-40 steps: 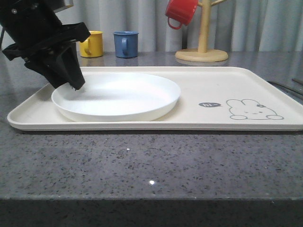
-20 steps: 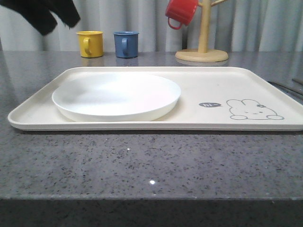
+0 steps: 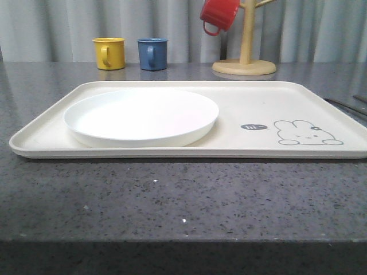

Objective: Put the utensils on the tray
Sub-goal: 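Carry the plate over the tray and set it down with the left gripper, then grasp the metal fork with the right gripper and lift it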

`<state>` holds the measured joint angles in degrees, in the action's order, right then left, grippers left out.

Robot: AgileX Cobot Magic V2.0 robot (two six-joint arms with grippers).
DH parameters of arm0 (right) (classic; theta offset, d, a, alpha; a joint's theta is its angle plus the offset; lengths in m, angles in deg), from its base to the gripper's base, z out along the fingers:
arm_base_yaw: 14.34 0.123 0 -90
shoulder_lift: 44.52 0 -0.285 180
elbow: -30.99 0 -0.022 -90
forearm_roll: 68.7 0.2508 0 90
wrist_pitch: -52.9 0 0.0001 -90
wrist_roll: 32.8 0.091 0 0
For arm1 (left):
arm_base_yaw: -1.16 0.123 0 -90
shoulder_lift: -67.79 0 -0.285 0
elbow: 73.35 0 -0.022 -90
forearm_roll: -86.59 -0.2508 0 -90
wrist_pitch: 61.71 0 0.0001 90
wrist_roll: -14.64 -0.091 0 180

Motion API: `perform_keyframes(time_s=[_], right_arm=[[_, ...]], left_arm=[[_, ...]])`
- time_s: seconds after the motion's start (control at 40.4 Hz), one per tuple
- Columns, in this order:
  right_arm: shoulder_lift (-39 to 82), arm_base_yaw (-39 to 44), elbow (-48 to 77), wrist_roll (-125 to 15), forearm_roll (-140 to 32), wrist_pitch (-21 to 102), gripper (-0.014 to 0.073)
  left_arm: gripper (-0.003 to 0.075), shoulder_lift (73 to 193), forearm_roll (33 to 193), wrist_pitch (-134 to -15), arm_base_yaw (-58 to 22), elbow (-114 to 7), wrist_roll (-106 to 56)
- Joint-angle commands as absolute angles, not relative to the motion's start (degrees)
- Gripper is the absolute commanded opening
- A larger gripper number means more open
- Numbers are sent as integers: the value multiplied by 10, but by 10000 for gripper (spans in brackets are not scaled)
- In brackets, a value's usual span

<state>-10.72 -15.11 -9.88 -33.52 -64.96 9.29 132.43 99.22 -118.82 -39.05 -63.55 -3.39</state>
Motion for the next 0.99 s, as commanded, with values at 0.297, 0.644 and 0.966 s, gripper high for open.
perform_keyframes(time_s=[0.297, 0.644, 0.966], right_arm=[[-99, -153, -84, -338, -650, 134, 530], [-75, -152, -47, -338, -628, 106, 529], [115, -106, 88, -338, -629, -46, 529]], left_arm=[[369, 1158, 866, -1157, -396, -554, 89], [368, 1146, 866, -1157, -396, -550, 89], [369, 1146, 866, -1157, -396, -550, 89]])
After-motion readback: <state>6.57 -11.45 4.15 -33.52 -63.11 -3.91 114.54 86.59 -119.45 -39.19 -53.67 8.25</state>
